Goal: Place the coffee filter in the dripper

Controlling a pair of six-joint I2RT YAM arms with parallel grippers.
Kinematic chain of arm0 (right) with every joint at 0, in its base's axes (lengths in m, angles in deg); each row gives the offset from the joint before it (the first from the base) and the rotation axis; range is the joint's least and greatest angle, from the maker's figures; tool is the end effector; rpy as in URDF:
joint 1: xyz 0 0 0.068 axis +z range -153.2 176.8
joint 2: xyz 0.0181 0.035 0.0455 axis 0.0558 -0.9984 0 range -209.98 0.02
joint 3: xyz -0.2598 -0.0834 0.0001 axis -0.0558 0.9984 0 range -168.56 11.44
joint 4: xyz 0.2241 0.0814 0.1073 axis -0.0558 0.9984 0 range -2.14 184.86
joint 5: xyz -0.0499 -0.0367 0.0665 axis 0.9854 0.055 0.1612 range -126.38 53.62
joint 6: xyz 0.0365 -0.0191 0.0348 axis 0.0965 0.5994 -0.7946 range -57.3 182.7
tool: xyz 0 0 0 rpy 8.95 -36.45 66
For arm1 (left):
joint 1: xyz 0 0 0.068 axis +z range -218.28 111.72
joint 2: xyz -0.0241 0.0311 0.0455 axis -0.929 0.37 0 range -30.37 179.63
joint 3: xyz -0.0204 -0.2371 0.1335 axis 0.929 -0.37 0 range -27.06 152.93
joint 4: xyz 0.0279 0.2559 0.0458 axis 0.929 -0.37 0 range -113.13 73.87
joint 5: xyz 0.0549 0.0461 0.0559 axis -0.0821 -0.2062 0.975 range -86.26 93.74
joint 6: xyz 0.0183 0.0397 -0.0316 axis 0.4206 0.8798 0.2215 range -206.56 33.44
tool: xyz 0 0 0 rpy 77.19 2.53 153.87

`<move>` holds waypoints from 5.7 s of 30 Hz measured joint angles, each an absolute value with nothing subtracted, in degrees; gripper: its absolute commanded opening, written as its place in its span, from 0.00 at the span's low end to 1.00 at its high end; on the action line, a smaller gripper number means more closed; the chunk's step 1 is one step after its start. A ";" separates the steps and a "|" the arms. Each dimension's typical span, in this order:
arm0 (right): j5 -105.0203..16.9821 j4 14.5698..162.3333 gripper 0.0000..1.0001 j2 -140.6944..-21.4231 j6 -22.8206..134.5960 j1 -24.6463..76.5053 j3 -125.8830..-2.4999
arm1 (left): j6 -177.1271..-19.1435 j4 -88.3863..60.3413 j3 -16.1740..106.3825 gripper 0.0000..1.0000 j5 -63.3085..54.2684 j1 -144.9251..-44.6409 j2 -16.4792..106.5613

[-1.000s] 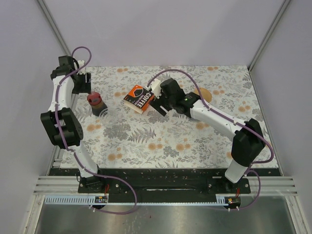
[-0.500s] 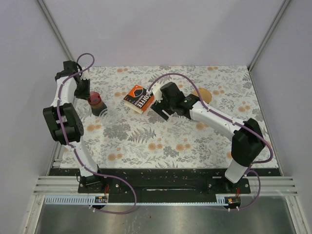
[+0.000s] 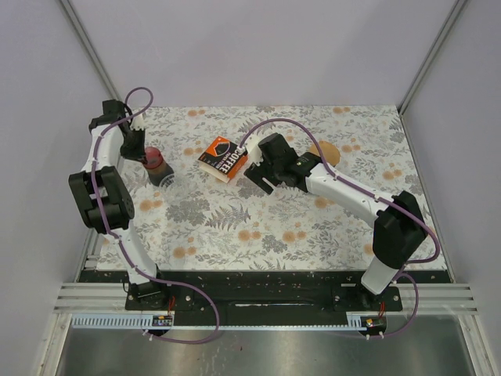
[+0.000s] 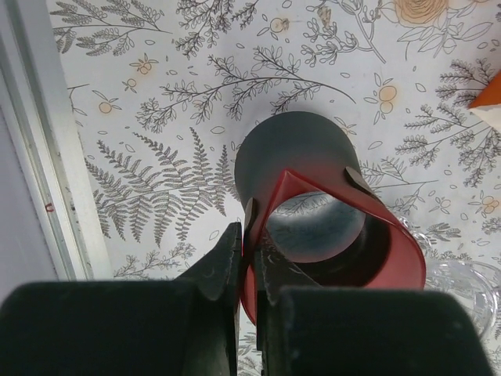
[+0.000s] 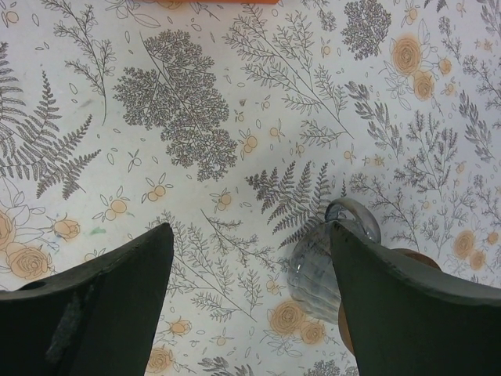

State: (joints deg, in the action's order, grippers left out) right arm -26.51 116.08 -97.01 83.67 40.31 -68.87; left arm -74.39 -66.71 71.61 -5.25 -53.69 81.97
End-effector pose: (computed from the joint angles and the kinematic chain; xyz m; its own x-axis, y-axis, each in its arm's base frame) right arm 0.2808 0.2582 0.2854 -0.2671 -0.7397 -0.6176 -0.7346 0.5711 -0.3663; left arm 0.4079 0.1004 0.2599 -0.8906 -0.0168 -0.4545 0.0046 0.9989 -0.0460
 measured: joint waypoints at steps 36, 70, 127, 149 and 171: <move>-25.79 114.73 0.99 -78.24 69.45 28.94 -66.31 | -59.55 -75.41 64.48 0.00 -10.00 -99.03 67.30; -26.73 112.98 1.00 -75.31 69.31 28.37 -62.44 | -60.99 -69.84 66.01 0.80 -17.14 -91.33 64.50; -28.98 112.96 0.99 -75.31 69.79 28.35 -60.91 | -67.05 -90.17 78.89 0.00 -23.39 -80.69 67.35; -28.89 113.02 0.99 -75.31 69.79 28.33 -60.91 | -69.69 -92.11 84.90 0.00 -26.69 -90.06 76.42; -28.54 113.05 0.99 -75.31 69.82 28.35 -60.91 | -69.67 -92.68 83.89 0.00 -32.36 -90.13 77.05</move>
State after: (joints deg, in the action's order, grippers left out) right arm -28.54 113.05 -75.31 69.82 28.35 -60.91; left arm -69.67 -92.68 83.89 -32.36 -90.13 77.05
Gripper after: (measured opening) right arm 0.993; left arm 0.050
